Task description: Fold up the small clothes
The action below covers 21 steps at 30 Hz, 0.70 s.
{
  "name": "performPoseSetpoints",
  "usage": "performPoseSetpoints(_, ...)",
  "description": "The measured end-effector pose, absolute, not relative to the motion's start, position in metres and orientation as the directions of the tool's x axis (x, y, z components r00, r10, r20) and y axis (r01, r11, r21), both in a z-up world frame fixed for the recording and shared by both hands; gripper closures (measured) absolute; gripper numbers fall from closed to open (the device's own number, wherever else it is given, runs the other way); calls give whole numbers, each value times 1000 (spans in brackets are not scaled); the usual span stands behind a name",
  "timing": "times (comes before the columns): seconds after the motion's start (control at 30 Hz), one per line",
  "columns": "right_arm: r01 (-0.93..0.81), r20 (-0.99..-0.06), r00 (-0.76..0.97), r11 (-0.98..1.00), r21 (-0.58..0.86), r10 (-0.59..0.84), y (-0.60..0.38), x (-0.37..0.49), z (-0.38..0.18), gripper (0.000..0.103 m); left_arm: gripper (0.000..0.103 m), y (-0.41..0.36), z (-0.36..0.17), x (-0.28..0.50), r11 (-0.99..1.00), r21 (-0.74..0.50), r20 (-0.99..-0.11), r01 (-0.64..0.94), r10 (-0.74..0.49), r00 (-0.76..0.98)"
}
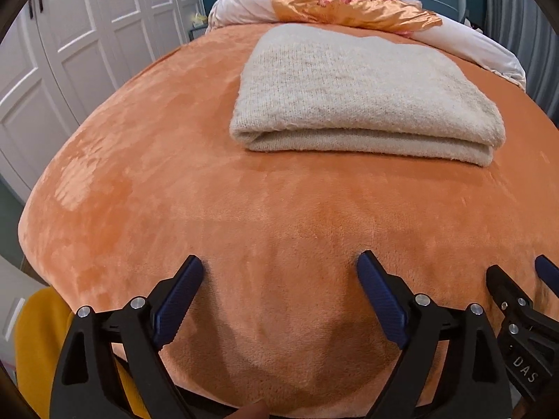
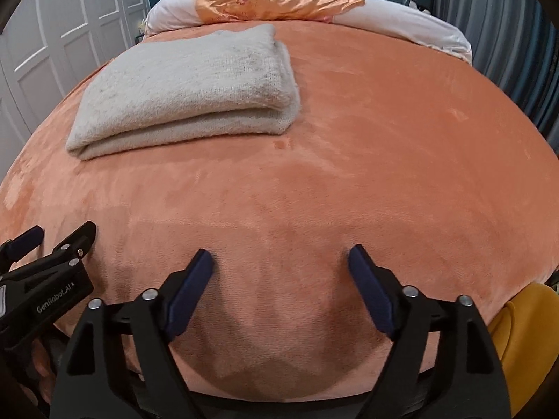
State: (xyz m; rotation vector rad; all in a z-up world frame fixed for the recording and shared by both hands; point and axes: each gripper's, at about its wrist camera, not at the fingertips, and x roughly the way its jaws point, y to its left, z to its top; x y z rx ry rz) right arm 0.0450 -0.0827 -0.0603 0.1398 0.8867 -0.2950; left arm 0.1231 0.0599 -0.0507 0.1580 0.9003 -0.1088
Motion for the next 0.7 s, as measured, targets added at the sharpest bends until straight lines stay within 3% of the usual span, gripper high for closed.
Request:
performPoseSetpoints(0.33, 339, -741, 632, 941, 0, -227, -81, 36, -70, 6, 11, 59, -57, 112, 986, 89, -730, 143, -33, 682)
performPoseSetpoints(0.7, 337, -734, 645, 941, 24, -212, -78, 31, -72, 5, 11, 63, -57, 112, 988, 63, -725, 143, -54, 687)
